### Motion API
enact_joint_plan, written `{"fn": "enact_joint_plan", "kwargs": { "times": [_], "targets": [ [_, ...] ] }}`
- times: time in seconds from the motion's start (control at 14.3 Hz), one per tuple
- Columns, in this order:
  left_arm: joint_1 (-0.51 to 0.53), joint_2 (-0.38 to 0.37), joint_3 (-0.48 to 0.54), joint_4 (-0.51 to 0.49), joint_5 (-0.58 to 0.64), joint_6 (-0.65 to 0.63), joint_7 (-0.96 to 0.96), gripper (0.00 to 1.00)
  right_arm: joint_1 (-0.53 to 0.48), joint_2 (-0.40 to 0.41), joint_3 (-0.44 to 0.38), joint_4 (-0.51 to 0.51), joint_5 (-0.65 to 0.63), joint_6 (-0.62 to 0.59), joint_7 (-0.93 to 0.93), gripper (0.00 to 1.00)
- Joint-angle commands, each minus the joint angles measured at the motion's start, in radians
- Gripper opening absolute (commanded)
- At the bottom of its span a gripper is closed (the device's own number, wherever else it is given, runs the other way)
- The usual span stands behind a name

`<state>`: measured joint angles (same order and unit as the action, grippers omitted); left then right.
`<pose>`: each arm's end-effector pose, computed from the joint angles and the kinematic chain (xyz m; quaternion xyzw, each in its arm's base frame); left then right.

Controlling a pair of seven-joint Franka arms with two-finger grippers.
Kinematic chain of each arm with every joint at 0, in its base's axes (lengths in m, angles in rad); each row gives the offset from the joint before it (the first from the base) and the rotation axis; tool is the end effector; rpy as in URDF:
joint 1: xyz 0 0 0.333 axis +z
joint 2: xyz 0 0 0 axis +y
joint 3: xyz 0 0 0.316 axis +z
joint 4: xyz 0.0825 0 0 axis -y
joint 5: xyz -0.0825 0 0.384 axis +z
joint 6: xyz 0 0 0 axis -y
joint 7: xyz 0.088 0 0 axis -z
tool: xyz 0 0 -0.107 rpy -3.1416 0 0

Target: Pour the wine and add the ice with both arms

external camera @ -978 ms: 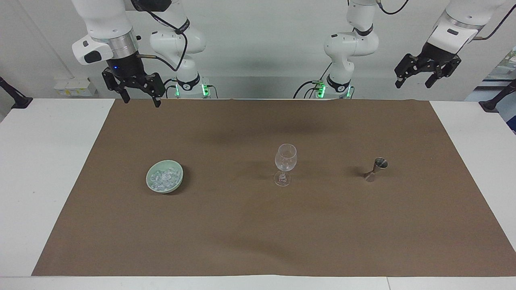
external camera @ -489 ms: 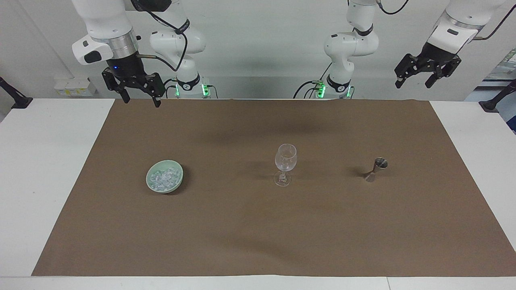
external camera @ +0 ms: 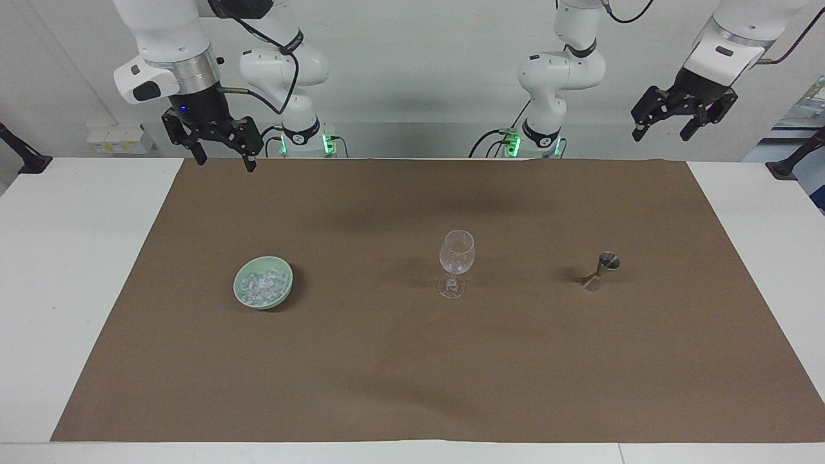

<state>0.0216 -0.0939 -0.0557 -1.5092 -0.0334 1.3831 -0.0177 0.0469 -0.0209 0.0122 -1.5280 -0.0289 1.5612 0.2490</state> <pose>0.5032 -0.0229 0.6865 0.9997 -0.0109 -0.0165 0.0134 0.5467 0.0293 0.6554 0.9950 -0.0953 0.0290 0.0102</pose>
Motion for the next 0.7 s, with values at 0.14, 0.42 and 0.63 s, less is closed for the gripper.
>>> {"fn": "enact_joint_plan", "kwargs": {
  "times": [0.14,0.42,0.63],
  "targets": [
    [0.006,-0.010,-0.012,0.000,0.004,0.001,0.002,1.00,-0.007,-0.013,-0.003,-0.012,0.020,-0.013,0.001,1.00],
    [0.003,-0.010,-0.012,0.000,0.003,-0.001,0.002,1.00,-0.009,-0.011,-0.006,-0.014,0.020,-0.013,0.001,1.00],
    [0.004,-0.012,-0.009,0.000,0.003,-0.004,0.002,1.00,-0.009,-0.011,-0.006,-0.012,0.020,-0.013,0.001,1.00]
  ]
}}
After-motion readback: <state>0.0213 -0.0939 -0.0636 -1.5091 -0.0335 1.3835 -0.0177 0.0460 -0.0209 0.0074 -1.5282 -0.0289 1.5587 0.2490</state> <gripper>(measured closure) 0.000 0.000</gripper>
